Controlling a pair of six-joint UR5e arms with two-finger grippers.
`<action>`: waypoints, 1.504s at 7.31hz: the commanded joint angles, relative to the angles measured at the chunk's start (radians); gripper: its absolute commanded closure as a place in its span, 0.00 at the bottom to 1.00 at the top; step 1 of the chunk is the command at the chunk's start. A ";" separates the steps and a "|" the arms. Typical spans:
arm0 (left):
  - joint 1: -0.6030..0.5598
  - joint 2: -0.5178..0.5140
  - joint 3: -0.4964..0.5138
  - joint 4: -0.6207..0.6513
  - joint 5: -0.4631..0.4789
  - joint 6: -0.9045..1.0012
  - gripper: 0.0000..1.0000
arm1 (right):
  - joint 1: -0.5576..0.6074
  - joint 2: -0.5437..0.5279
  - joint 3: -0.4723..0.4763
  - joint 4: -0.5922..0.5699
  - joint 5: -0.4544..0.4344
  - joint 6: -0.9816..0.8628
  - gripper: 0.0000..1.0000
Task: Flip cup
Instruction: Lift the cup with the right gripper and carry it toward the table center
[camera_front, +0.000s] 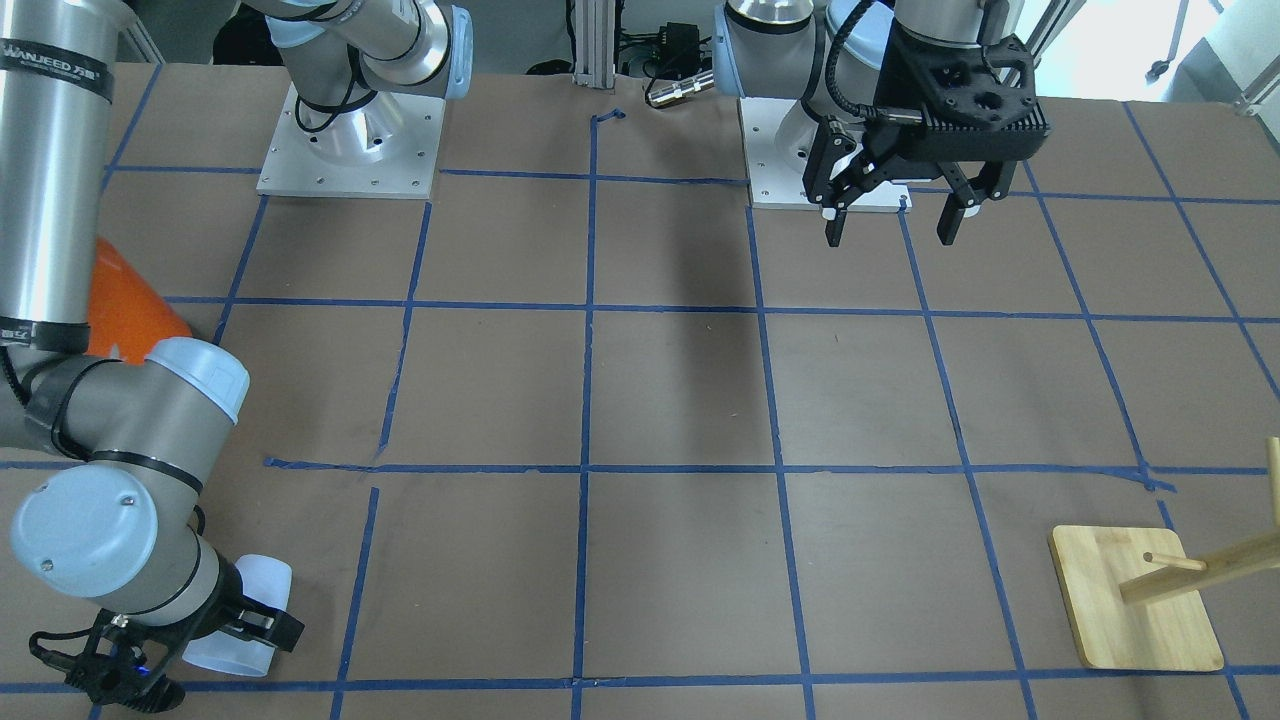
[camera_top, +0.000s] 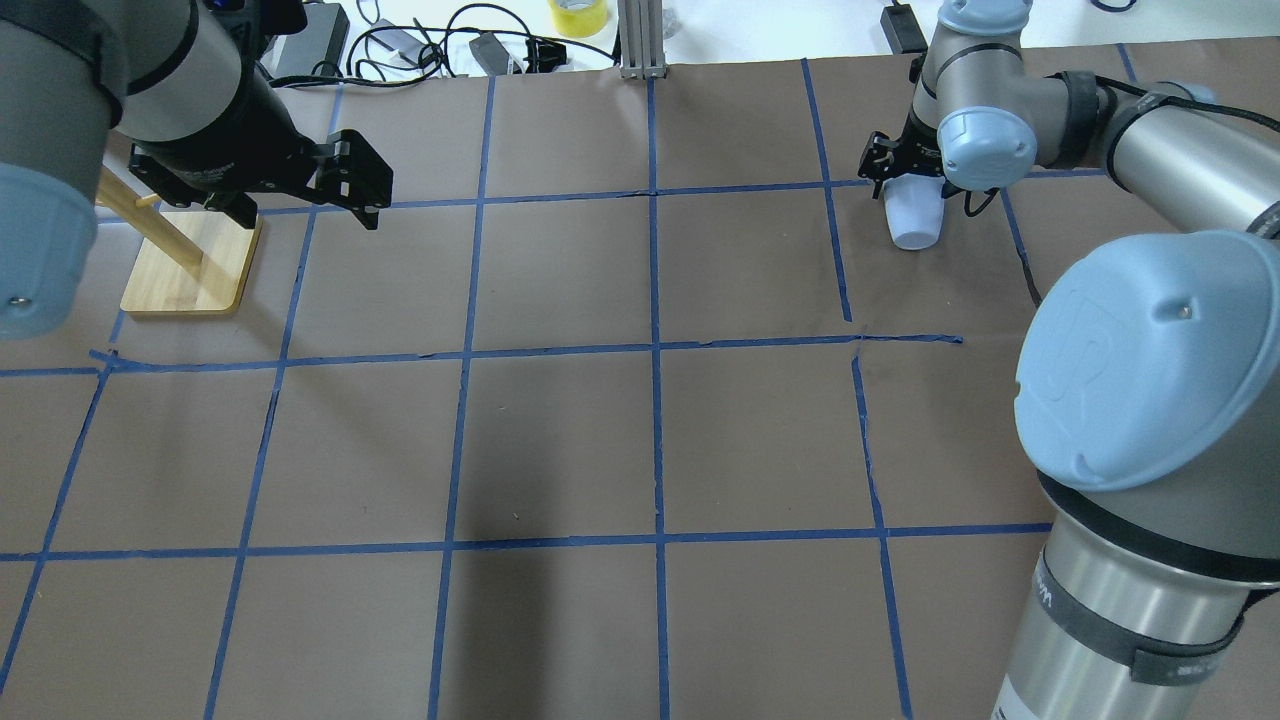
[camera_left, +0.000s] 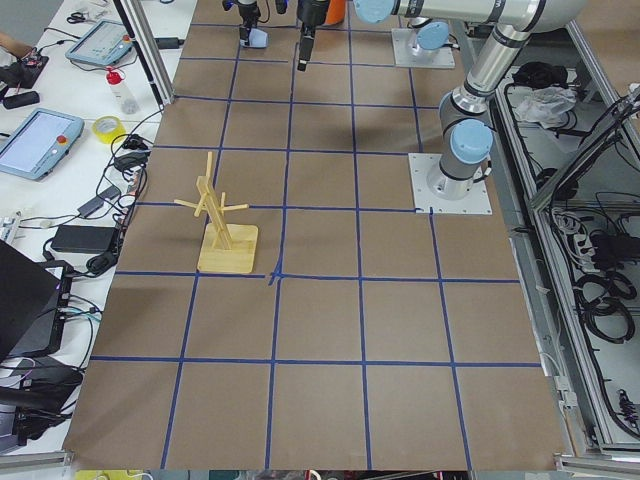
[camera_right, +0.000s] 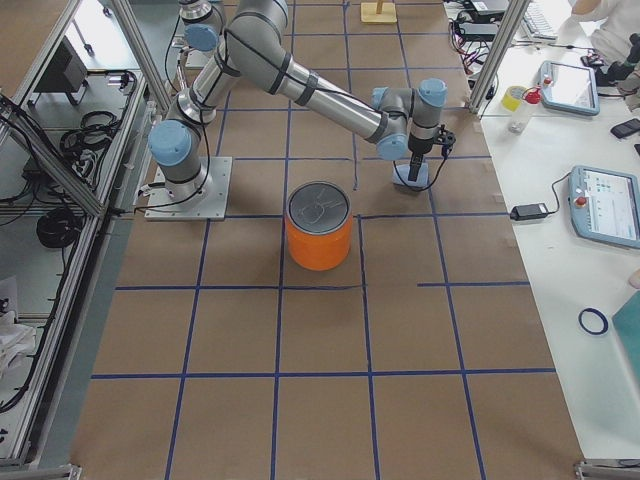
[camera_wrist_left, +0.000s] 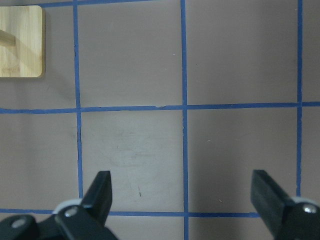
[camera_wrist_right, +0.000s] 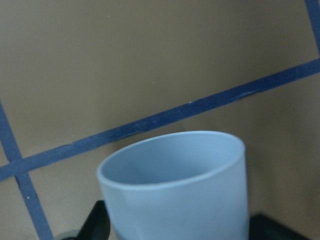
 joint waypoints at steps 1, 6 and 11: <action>0.000 0.003 -0.002 0.000 0.000 0.000 0.00 | -0.007 0.019 0.000 -0.007 0.000 -0.005 0.00; 0.000 0.006 -0.006 -0.002 0.001 0.000 0.00 | 0.003 0.005 -0.020 0.002 0.020 0.012 0.73; 0.000 0.007 -0.011 0.000 0.000 0.000 0.00 | 0.277 -0.070 -0.054 0.002 0.005 0.165 0.77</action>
